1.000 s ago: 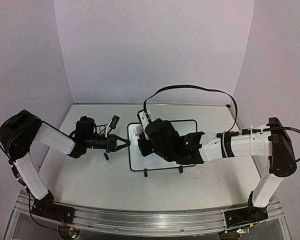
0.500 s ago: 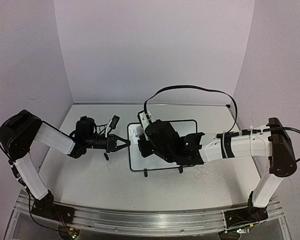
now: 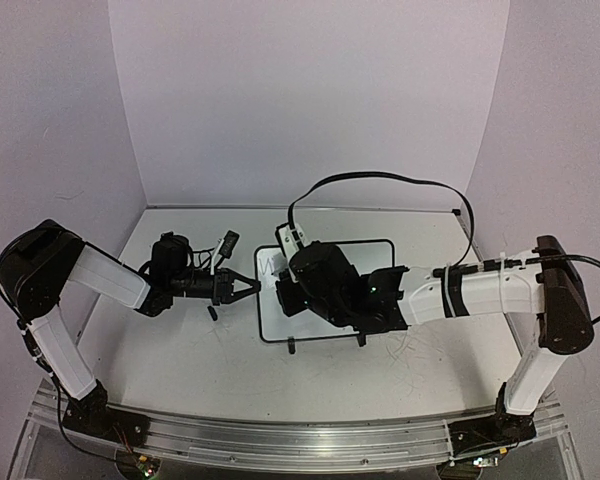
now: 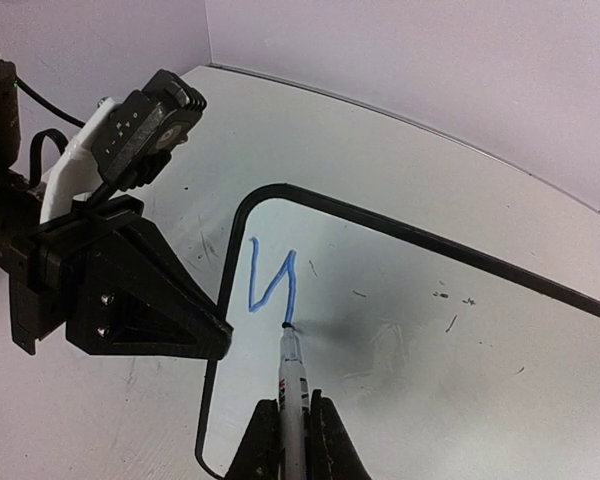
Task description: Write a sentence on the whiteboard
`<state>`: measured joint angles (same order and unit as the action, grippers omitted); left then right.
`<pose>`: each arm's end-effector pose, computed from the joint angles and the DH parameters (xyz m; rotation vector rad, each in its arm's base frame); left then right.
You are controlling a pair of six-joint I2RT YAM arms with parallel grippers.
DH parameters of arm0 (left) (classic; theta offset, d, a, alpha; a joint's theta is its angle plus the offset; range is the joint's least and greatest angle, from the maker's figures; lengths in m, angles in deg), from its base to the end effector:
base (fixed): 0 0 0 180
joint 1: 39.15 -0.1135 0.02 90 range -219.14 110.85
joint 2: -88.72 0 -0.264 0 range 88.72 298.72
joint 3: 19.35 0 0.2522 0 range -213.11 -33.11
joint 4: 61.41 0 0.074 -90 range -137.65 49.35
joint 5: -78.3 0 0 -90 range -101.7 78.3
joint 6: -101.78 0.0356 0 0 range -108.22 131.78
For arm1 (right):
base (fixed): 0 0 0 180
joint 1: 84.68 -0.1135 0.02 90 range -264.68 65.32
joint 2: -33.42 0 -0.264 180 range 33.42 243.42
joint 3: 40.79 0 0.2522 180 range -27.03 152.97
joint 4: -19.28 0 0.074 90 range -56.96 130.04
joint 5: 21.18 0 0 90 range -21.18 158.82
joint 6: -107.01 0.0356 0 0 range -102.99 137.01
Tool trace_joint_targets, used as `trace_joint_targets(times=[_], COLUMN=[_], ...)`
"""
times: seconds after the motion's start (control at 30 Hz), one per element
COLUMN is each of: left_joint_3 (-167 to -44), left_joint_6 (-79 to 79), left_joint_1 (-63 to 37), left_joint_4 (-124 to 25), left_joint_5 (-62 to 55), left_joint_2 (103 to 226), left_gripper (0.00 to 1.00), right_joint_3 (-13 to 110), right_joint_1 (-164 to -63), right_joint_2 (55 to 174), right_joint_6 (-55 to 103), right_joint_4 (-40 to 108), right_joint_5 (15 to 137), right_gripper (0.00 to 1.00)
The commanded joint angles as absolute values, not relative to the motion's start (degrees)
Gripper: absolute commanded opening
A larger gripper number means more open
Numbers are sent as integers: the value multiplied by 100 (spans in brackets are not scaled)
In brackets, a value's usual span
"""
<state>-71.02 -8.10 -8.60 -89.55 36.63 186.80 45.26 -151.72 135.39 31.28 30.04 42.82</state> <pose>0.2653 -0.1875 0.1616 0.7996 1.8561 -1.3724 0.1751 0.3733 0.2550 -0.6320 1.9131 0.4520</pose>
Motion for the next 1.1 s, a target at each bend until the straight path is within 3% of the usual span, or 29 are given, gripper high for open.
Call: trace_joint_targets(times=[0.0,1.07], left_joint_3=[-7209,-7193], left_joint_6=[-764,-764], left_joint_1=[-750,-749], left_joint_4=[-8918,-8913], left_joint_5=[3983,3982], left_joint_2=[18448,18408], left_gripper=[0,0], right_joint_3=[4546,4899], right_joint_1=[-15145,-15017], right_joint_2=[13352,13353], right_joint_6=[3086,2686], right_joint_4=[2997,2777], right_joint_5=[3954,3508], right_gripper=[0,0])
